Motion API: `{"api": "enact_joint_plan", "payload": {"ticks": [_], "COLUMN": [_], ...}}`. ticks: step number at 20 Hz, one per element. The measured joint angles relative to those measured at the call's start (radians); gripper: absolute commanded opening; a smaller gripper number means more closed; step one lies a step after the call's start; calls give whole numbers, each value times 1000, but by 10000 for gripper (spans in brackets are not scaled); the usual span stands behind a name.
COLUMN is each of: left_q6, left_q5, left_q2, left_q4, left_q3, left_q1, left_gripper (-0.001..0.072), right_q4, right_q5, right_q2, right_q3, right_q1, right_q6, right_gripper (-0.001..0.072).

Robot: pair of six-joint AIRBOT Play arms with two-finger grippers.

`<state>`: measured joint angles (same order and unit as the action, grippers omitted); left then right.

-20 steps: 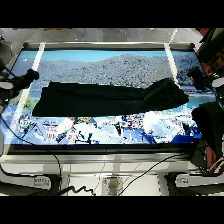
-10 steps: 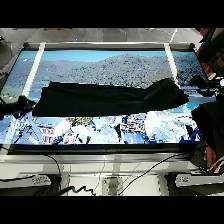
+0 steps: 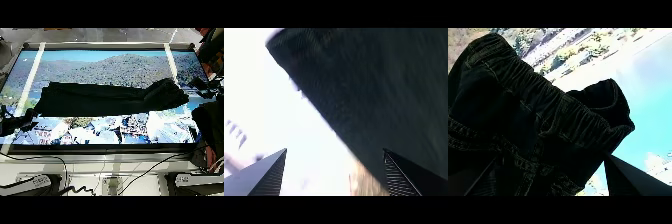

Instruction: Fold the clothes and pants, and hang the long-sleeved shirts on hangers.

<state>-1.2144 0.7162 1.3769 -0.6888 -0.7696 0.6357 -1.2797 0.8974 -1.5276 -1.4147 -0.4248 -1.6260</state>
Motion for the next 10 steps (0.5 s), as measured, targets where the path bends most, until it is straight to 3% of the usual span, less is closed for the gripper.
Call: {"api": "enact_joint_plan", "payload": {"ticks": [3,5,7,9,10], "left_q6": [7,28,40,50,53], "left_q5": [-163,-238,-276,-305,-307], "left_q2": [56,106,158,206,226], "left_q4": [70,86,87,99,100], "left_q3": [-18,-71,-139,-227,-263], "left_q1": [-81,-138,-181,-214,-224], "left_gripper": [717,664,387,23,19], "right_q4": [1,1,1,6,12], "right_q5": [5,4,2,3,3], "right_q2": [0,0,0,0,0], "right_q3": [0,0,0,0,0], "right_q1": [31,50,64,80,93], "right_q6": [18,24,27,30,31], "right_gripper": [687,687,687,683,581]}}
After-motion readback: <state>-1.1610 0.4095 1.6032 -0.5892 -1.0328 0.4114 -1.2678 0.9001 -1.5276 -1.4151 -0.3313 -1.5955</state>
